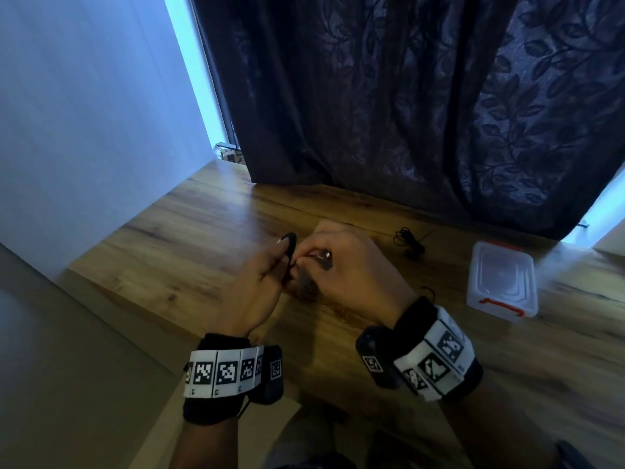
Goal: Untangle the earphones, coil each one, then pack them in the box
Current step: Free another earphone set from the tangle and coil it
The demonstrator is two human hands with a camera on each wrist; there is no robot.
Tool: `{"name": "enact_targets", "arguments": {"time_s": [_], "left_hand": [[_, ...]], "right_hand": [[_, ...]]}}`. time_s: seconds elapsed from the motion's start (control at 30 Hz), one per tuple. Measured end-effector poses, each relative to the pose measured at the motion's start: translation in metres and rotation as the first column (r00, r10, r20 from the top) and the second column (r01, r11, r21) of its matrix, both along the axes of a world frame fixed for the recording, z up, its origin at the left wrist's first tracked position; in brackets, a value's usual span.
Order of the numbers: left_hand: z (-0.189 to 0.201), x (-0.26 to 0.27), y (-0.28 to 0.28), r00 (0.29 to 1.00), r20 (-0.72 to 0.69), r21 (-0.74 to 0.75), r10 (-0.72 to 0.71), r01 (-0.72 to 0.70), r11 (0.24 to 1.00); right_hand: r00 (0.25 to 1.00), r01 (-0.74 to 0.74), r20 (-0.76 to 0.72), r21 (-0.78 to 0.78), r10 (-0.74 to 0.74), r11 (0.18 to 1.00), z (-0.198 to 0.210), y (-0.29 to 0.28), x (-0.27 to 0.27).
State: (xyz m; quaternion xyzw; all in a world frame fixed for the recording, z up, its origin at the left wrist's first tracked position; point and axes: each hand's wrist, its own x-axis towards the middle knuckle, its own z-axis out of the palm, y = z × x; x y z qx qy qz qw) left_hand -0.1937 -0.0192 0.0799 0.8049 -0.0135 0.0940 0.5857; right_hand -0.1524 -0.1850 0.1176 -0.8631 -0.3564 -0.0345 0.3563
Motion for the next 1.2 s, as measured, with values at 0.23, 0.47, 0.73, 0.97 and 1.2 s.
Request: {"name": "enact_targets", "arguments": {"time_s": [0.23, 0.47, 0.73, 0.97, 1.2], "left_hand": [[0.009, 0.000, -0.003, 0.985, -0.031, -0.159, -0.170, 0.163, 0.974], [0.007, 0.001, -0.004, 0.975, 0.051, -0.051, -0.216, 0.219, 0.974], [0.000, 0.005, -0.003, 0.986, -0.044, -0.180, -0.158, 0.148, 0.973], [-0.003, 0.007, -0.005, 0.982, -0.136, -0.383, -0.134, 0.073, 0.921], [-0.002, 0.007, -0.010, 0.978, -0.157, -0.371, -0.140, 0.073, 0.926]], "right_hand": [[0.996, -0.057, -0.065, 0.133, 0.066, 0.989, 0.000, -0.008, 0.033], [0.968, -0.196, -0.123, 0.162, 0.217, 0.967, -0.006, -0.014, 0.039], [0.967, -0.150, -0.187, 0.141, 0.175, 0.979, -0.008, -0.014, 0.042], [0.962, -0.134, -0.224, 0.125, 0.159, 0.983, -0.011, -0.013, 0.042], [0.946, -0.132, -0.278, 0.136, 0.166, 0.982, -0.007, -0.017, 0.042]]}}
